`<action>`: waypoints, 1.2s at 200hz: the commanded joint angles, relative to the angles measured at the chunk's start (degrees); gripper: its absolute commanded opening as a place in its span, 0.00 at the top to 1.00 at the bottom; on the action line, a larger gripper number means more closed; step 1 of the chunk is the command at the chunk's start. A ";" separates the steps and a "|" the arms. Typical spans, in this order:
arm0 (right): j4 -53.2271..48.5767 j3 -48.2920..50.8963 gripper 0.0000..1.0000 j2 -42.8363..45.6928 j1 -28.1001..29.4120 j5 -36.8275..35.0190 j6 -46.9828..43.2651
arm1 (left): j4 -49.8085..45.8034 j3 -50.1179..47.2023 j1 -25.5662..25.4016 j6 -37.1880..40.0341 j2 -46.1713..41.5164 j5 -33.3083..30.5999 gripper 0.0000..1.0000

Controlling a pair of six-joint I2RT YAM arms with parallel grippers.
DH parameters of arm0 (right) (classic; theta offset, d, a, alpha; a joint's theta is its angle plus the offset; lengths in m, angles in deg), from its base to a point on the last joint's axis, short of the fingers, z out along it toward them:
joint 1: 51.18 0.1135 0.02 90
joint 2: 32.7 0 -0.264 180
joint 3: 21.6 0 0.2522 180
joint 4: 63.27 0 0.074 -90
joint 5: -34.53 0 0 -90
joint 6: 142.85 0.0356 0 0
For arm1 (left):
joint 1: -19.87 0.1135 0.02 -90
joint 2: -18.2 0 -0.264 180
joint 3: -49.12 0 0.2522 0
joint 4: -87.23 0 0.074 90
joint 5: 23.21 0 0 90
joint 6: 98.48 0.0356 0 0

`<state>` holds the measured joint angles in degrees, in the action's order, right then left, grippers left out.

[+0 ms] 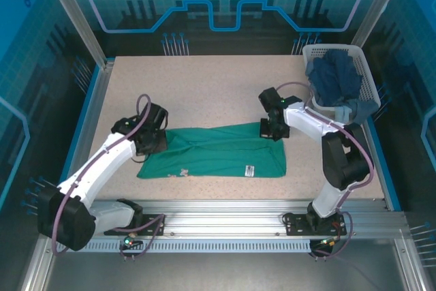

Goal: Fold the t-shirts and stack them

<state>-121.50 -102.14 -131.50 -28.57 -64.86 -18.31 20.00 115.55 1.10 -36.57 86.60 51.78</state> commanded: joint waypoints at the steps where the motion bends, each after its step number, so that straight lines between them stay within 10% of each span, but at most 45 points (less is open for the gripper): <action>1: 1.14 1.39 1.00 -1.65 0.46 0.52 2.36 | 2.27 -2.86 -0.66 -6.09 -0.13 1.90 1.00; 240: -4.40 1.92 1.00 1.96 4.97 -1.69 4.51 | -1.52 -2.46 -2.15 -10.05 -2.13 -7.49 1.00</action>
<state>-124.10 -101.18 -128.92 -24.90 -65.97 -15.32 20.74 112.60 -0.49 -46.08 84.22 48.02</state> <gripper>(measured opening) 0.043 0.061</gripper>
